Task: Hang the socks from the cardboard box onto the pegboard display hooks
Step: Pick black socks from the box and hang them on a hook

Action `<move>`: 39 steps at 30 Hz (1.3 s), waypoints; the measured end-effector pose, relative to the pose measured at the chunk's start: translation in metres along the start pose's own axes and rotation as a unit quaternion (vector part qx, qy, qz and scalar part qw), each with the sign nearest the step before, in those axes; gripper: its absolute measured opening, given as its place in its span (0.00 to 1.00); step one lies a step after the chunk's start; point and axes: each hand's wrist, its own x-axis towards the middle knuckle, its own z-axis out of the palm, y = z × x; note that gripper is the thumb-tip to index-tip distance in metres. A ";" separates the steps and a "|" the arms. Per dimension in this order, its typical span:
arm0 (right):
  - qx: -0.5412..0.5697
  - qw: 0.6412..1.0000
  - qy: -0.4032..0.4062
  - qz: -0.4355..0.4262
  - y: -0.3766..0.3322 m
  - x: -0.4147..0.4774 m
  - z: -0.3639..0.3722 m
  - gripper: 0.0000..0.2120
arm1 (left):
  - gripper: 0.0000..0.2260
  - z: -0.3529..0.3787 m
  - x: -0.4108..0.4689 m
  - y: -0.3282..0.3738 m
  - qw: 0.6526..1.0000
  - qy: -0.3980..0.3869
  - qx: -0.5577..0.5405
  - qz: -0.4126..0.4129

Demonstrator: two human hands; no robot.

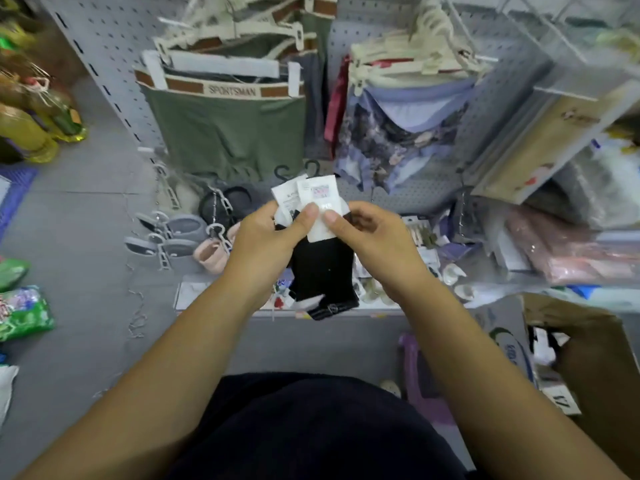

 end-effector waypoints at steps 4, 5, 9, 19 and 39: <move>0.032 0.999 0.011 -0.030 -0.020 0.004 0.010 0.09 | 0.15 -0.011 -0.008 0.028 0.998 0.002 -0.055 -0.002; 0.035 0.999 0.011 -0.034 -0.025 0.003 0.011 0.08 | 0.13 -0.013 -0.009 0.034 0.999 0.007 -0.053 0.007; 0.041 0.998 0.015 -0.040 -0.044 0.000 0.008 0.07 | 0.08 -0.017 -0.014 0.054 0.997 0.033 -0.057 0.044; 0.036 0.990 0.069 -0.121 -0.105 0.018 -0.032 0.09 | 0.06 0.010 0.002 0.127 0.983 0.072 -0.099 0.140; -0.053 0.944 0.123 -0.301 -0.247 0.169 -0.164 0.10 | 0.06 0.116 0.108 0.256 0.938 0.057 -0.083 0.331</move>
